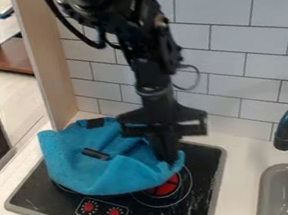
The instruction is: Unfold the cloth from center to bottom right
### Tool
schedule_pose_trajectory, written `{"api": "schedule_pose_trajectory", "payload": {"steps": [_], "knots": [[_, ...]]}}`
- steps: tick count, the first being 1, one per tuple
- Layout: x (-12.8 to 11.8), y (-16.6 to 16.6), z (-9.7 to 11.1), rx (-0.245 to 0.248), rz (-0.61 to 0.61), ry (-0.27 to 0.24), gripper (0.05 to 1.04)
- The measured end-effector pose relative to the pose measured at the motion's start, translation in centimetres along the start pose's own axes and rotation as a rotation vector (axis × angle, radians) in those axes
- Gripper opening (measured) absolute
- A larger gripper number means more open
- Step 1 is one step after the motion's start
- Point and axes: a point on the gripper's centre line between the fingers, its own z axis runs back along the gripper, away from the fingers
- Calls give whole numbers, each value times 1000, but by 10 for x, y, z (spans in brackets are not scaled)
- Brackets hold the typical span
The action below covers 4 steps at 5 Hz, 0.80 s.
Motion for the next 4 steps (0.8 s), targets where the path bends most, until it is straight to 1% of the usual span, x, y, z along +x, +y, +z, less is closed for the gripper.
{"api": "schedule_pose_trajectory", "payload": {"steps": [1,2,3,4], "knots": [[-7,2,-15,22,-15,0,49],[-12,2,-29,34,-39,-9,49],[-22,-5,-35,24,-76,0,49],[-36,-12,-38,21,-117,21,64]]}}
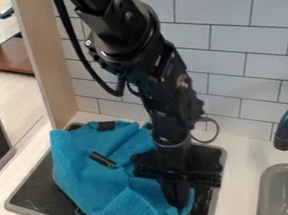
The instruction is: Unfold the cloth from center to bottom right
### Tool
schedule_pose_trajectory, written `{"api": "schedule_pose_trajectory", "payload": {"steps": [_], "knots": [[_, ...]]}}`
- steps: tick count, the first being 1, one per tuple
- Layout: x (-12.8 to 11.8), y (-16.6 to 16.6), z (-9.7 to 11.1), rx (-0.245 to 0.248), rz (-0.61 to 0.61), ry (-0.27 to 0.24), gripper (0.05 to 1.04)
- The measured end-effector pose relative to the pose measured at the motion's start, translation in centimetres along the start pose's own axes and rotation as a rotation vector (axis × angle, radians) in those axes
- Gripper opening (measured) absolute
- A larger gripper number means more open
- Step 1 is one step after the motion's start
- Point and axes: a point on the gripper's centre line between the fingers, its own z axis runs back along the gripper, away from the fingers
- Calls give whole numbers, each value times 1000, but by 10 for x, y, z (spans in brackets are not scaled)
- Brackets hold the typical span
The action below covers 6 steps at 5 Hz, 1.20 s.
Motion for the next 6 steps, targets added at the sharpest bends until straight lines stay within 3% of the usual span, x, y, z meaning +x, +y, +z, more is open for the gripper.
{"api": "schedule_pose_trajectory", "payload": {"steps": [1,4,6], "knots": [[-3,0,-1,2,-8,8,206],[-6,5,2,33,8,26,1005],[1,0,49,-33,6,-51,1000]]}}
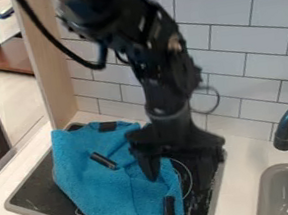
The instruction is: Unfold the cloth from center to bottom right
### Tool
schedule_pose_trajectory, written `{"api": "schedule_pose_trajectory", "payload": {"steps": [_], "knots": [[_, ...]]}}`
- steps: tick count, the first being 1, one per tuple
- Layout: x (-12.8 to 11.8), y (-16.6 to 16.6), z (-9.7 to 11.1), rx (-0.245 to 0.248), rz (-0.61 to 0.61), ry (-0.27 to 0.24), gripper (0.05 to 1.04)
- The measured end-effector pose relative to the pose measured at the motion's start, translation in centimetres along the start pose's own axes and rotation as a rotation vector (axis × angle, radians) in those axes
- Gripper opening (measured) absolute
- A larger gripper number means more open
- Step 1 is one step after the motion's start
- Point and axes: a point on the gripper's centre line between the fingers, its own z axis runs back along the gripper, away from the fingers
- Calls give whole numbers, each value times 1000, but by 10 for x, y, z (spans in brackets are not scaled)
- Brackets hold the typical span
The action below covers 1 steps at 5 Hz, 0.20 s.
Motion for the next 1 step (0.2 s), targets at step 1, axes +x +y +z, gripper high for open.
{"api": "schedule_pose_trajectory", "payload": {"steps": [1], "knots": [[3,1,23,-11,-9,-59,999]]}}
